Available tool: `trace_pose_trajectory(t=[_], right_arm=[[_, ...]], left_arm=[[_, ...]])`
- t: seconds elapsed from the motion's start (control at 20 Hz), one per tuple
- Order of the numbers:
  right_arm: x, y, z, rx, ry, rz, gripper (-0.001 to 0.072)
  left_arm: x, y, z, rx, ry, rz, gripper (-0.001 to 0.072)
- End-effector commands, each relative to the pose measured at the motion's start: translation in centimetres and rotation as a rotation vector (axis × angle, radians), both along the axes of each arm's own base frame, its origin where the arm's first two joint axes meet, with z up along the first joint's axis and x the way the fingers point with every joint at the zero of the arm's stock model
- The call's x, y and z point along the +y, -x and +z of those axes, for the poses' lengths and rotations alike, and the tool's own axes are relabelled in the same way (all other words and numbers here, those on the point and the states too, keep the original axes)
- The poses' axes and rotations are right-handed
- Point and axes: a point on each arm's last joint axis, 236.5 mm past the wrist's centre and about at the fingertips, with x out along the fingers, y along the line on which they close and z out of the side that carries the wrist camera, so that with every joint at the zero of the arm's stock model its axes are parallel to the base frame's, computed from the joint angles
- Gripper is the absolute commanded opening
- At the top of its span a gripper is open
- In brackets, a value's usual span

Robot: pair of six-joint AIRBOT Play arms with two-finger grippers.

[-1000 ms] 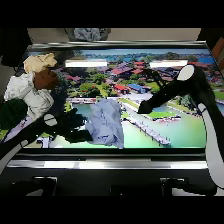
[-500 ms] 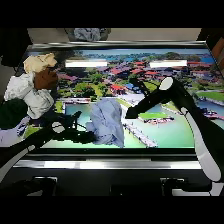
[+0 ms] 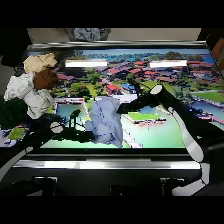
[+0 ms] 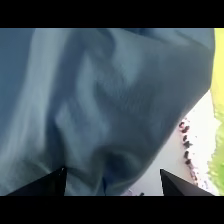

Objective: Fold the shirts.

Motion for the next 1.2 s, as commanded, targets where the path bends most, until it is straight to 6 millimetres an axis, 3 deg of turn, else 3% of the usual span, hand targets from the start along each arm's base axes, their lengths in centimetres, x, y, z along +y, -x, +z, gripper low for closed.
trace_pose_trajectory(t=[0.0, 0.05, 0.1, 0.15, 0.3, 0.4, 0.5, 0.6, 0.7, 0.8, 0.85, 0.9, 1.0, 1.1, 1.15], right_arm=[[2.0, -0.9, -1.9, 0.017, -0.041, -0.051, 0.0677], [2.5, -1.2, -1.9, 0.001, -0.047, -0.059, 0.0560], [2.9, -1.4, -1.8, -0.025, -0.051, -0.051, 0.0199], [3.2, -1.4, -1.6, -0.034, -0.057, -0.044, 0.0045], [2.2, -1.9, 2.1, -0.168, -0.021, 0.057, 0.0044], [0.3, -3.0, 7.8, -0.324, 0.018, 0.100, 0.0043], [-2.2, -3.9, 16.7, -0.538, 0.037, 0.094, 0.0043], [-5.5, -3.2, 27.4, -0.785, 0.072, 0.032, 0.0044], [-9.2, -0.2, 37.2, -1.040, 0.164, -0.041, 0.0044], [-11.9, 4.2, 44.0, -1.221, 0.251, -0.126, 0.0043], [-12.2, 6.6, 46.5, -1.273, 0.234, -0.157, 0.0043], [-12.2, 8.7, 48.2, -1.307, 0.209, -0.174, 0.0044], [-12.5, 12.3, 50.1, -1.335, 0.182, -0.203, 0.0044], [-13.2, 14.7, 49.7, -1.296, 0.210, -0.214, 0.0044], [-13.7, 15.5, 48.7, -1.249, 0.235, -0.211, 0.0045]], left_arm=[[-0.3, 0.2, 0.8, -0.006, 0.016, -0.009, 0.0042], [-0.3, 0.4, 0.9, -0.003, 0.018, -0.014, 0.0042], [-0.3, 0.4, 1.0, -0.005, 0.019, -0.015, 0.0042], [-0.3, 0.3, 1.1, -0.011, 0.020, -0.019, 0.0042], [0.7, -1.3, 3.2, -0.087, 0.030, -0.006, 0.0039], [2.8, -4.4, 7.5, -0.208, 0.040, 0.044, 0.0038], [6.5, -8.3, 15.7, -0.430, 0.023, 0.106, 0.0037], [11.1, -10.3, 26.7, -0.681, 0.002, 0.212, 0.0037], [16.2, -9.5, 37.7, -0.936, -0.052, 0.352, 0.0036], [19.5, -6.7, 45.7, -1.103, -0.068, 0.489, 0.0036], [19.6, -5.1, 48.8, -1.173, -0.050, 0.515, 0.0036], [18.7, -3.5, 51.2, -1.227, -0.014, 0.504, 0.0036], [16.8, -1.3, 53.0, -1.258, 0.023, 0.446, 0.0036], [15.5, -0.2, 51.7, -1.206, 0.017, 0.384, 0.0037], [15.1, 0.1, 50.2, -1.148, 0.000, 0.350, 0.0037]])
